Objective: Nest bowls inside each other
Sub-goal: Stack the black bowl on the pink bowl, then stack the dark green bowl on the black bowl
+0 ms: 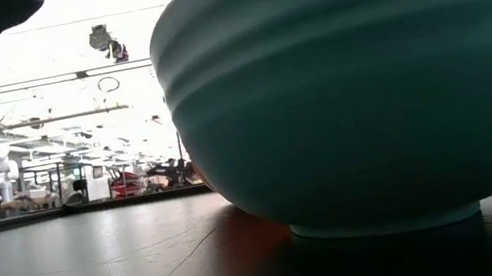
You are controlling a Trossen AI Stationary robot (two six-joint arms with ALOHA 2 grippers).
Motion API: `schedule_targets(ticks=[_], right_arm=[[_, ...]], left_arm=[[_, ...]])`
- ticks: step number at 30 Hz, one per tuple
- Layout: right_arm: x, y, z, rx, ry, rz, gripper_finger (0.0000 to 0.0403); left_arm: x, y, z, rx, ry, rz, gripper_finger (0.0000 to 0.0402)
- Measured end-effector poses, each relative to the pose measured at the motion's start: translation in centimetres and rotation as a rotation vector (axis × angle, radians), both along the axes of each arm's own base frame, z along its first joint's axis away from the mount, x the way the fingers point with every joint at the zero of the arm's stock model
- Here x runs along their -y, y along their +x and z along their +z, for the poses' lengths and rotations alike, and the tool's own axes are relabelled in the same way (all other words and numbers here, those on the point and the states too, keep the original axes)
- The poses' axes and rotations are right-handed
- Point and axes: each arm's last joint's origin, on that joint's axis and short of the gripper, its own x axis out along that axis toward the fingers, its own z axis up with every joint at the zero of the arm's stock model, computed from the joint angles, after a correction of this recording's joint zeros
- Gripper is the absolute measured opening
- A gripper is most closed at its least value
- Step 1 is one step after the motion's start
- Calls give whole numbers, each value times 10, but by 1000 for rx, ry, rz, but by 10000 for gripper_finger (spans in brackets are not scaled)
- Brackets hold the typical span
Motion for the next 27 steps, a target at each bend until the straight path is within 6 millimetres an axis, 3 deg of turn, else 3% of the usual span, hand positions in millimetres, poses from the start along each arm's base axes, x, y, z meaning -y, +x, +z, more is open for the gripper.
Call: schedule_targets(ticks=[7,13,22,27], right_arm=[[0,0,0,-4,2,1,215],[0,0,0,-5,3,1,215],[0,0,-1,-9,15,-1,215],[0,0,-2,-16,21,-2,215]], left_arm=[[7,4,7,69,25,-28,124],[13,-1,26,149,89,-28,183],[15,-21,75,353,152,-20,253],[8,-56,120,488,225,22,266]])
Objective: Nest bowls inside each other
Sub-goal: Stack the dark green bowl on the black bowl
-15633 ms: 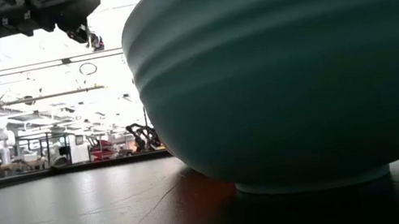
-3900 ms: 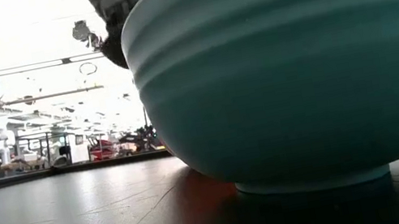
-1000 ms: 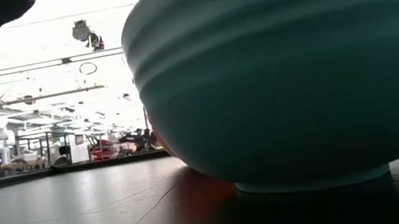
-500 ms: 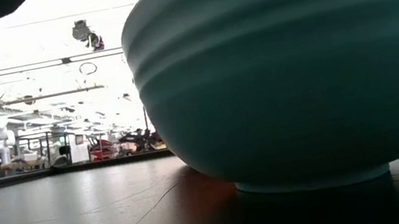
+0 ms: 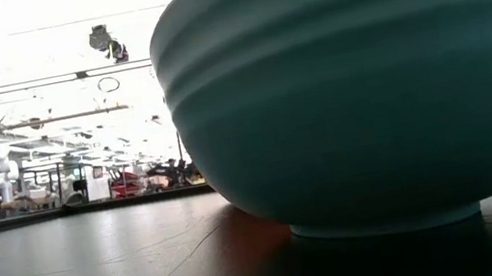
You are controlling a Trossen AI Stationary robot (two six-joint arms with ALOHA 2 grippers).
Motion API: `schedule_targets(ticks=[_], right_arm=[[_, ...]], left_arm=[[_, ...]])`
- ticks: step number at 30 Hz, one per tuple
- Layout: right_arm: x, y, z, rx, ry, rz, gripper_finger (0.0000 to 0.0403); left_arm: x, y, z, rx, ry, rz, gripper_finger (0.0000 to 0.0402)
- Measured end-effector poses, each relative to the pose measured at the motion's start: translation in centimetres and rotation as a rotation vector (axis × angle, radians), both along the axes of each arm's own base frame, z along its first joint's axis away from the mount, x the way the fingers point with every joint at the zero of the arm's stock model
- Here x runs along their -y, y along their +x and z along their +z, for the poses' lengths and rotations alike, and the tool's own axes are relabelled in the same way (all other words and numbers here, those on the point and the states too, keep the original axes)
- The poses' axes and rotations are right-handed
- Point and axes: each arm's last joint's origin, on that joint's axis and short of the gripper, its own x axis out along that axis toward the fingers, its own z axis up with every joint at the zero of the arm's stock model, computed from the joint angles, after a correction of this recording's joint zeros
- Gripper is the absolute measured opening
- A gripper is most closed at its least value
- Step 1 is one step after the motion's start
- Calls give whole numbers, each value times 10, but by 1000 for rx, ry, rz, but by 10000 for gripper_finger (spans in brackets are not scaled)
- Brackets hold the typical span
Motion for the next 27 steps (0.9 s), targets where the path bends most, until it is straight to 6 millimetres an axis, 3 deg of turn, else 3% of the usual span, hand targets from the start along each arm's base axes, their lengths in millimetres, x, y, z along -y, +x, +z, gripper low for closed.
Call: schedule_targets(ticks=[6,11,18,22,27], right_arm=[[-1,-1,-7,10,8,-3,215],[-2,-6,-21,48,15,-8,215],[-3,-8,-24,75,27,-2,215],[-4,-9,-22,97,23,16,215],[-7,-12,-16,139,-5,47,215]], left_arm=[[3,-46,38,82,-30,7,266],[10,-66,39,82,-24,-66,266],[5,-79,5,291,5,-145,266],[2,-108,-28,437,8,-175,266],[-3,-160,-76,567,-4,-39,266]])
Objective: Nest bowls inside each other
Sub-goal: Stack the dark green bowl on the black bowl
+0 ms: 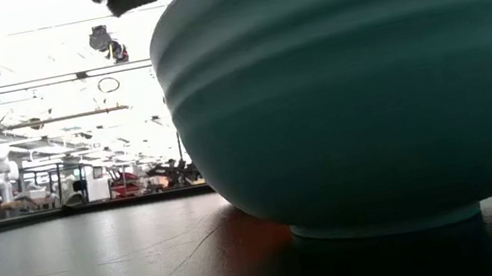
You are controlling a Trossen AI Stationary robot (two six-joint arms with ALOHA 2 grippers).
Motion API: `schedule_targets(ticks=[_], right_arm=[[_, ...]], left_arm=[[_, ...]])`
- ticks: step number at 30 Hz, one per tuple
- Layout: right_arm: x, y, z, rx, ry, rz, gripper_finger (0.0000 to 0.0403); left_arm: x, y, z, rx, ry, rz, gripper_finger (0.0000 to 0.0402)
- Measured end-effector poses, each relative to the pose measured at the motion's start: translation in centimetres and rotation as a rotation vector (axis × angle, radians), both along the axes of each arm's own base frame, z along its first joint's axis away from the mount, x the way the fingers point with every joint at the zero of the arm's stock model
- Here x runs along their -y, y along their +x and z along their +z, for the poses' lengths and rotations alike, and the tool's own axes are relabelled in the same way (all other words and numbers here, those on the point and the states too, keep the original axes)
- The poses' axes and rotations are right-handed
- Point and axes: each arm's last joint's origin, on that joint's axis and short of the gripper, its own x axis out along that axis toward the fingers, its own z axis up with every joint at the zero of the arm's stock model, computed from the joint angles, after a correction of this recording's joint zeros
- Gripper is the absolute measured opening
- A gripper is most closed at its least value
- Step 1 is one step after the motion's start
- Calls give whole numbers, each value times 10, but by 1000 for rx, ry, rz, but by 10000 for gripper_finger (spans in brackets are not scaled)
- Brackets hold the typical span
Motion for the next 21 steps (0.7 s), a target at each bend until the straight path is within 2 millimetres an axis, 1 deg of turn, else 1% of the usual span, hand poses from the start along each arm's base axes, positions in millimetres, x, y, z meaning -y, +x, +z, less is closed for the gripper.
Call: schedule_targets(ticks=[3,5,6,9,13,15,17,19,21], right_arm=[[-1,-2,7,19,-18,5,215],[-1,-3,13,-4,-15,6,215],[-1,-3,18,-24,-14,6,215],[-2,-5,40,-60,-37,5,215],[-8,-5,79,-14,-95,43,215],[-12,-7,97,18,-134,63,215],[-15,-9,109,0,-168,40,215],[-19,-12,117,-39,-191,29,215],[-23,-15,119,-81,-203,1,215]], left_arm=[[5,-28,-24,64,-60,49,266],[8,-44,-41,53,-83,80,266],[11,-50,-46,56,-90,92,266],[15,-66,-62,72,-86,147,266],[18,-80,-88,48,-83,202,266],[19,-86,-94,58,-79,216,266],[19,-91,-98,68,-62,235,266],[19,-97,-103,65,-61,257,266],[19,-103,-105,77,-65,277,266]])
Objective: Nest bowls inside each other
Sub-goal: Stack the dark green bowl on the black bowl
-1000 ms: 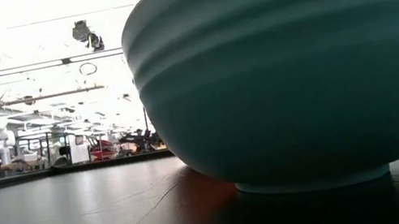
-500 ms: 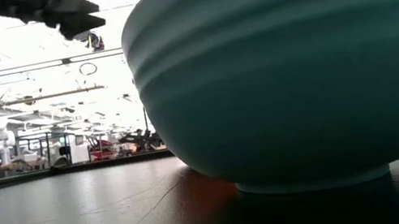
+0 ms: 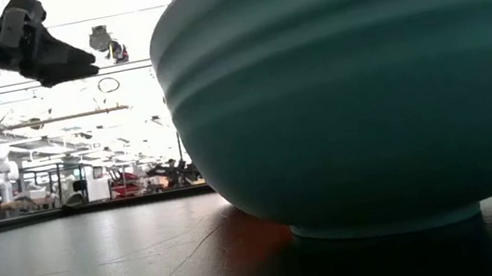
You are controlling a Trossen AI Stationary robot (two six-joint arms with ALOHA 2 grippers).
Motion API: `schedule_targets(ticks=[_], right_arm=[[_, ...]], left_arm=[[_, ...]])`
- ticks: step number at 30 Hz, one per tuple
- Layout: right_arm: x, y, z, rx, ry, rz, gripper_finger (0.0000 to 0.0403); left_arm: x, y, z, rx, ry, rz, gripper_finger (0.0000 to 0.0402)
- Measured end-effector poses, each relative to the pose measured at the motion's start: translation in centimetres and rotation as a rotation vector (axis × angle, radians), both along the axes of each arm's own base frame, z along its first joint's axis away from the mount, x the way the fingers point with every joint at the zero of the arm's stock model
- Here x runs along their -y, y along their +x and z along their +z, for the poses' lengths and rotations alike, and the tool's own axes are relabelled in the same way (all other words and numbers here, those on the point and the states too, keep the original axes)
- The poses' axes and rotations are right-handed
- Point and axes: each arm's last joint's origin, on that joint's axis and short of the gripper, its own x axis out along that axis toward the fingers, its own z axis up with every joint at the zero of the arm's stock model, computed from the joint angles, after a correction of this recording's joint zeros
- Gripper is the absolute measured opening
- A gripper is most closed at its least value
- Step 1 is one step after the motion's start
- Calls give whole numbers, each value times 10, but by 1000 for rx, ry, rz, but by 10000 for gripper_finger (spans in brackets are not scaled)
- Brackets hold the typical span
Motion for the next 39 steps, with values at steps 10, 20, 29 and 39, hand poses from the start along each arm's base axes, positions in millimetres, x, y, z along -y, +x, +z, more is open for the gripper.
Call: schedule_targets(ticks=[10,20,29,39], right_arm=[[-26,-11,-5,-34,-14,82,215],[-57,-1,-42,-180,242,290,215],[-96,36,-54,-98,227,441,215],[-139,50,-77,-170,303,396,215]], left_arm=[[5,-22,4,110,20,76,266],[3,-21,4,112,11,86,266],[3,-19,4,114,7,58,266],[3,-19,4,116,7,53,266]])
